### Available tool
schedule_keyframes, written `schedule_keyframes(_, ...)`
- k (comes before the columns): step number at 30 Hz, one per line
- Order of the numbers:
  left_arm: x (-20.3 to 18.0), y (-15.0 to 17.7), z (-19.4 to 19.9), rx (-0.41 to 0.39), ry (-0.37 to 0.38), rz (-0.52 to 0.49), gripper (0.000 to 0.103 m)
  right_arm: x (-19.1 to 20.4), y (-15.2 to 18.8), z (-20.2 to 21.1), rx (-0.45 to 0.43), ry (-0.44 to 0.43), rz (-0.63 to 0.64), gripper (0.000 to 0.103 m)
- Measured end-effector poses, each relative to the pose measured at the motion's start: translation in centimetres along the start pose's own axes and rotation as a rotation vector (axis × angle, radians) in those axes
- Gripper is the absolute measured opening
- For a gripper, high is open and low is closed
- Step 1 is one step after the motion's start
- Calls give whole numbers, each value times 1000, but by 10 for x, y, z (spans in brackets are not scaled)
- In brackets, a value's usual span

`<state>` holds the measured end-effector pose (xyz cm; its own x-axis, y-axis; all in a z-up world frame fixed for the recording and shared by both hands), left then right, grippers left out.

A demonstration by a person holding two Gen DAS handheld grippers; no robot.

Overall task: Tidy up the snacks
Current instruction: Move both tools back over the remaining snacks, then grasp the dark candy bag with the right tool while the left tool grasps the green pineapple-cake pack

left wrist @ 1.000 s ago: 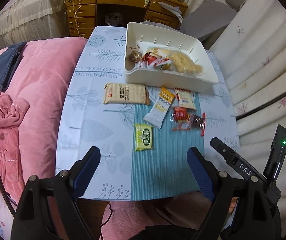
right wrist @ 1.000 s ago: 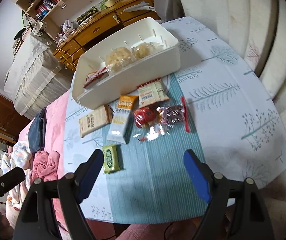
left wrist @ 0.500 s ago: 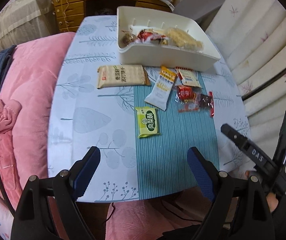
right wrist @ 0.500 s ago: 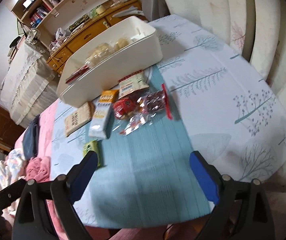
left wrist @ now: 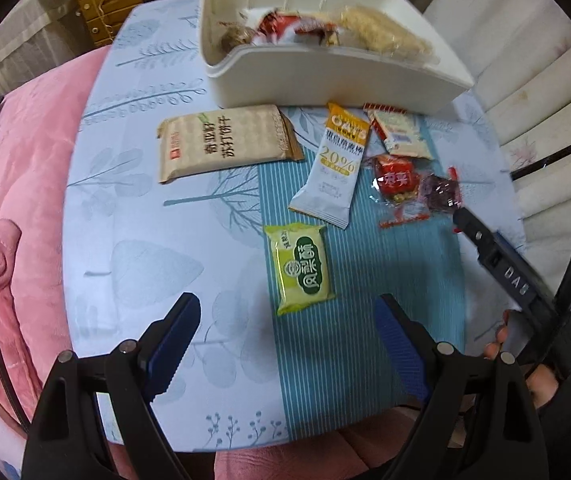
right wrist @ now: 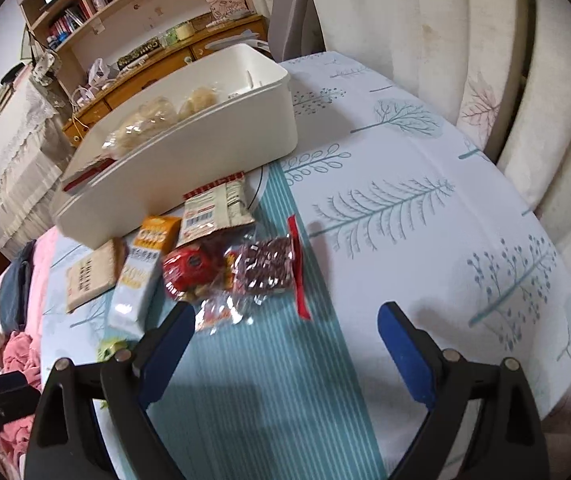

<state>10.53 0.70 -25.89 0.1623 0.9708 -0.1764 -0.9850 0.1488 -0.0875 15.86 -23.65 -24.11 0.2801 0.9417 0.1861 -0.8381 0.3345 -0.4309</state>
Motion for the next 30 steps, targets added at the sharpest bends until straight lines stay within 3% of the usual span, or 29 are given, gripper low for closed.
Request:
schedule_keyframes(8,-17,-16,-34,107,-100,-48,88,6,-19,-29,44,37,34,83)
schedule_keyframes(14,-17,-20,-53,161,-92,-8,87,11,-20,-43,91,77,74,75)
schedule_keyframes(24,-11,-24,-77,209,-105,65,59,11,-24,-56,121,95,140,70)
schedule_keyframes(27,-10,-24,-82,214,-92,83,46,10,-29,-57,119,93,154,61)
schedule_keyframes(30,-15,-25,-86,195,-101,91,40,12,-33,-57,121,81,182,46)
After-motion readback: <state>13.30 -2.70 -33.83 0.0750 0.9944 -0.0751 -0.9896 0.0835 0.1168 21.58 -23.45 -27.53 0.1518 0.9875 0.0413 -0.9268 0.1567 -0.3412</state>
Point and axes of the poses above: each gripper's, at about its wrist camera, not at the fingertips, and z roughly against the way its jaws point, x to its left, y to its underside, the point moved 5 cm from there along -z, roughly the way its jaws point, and after that the axes turned 6 degrees about x, right-handed, at the moved point
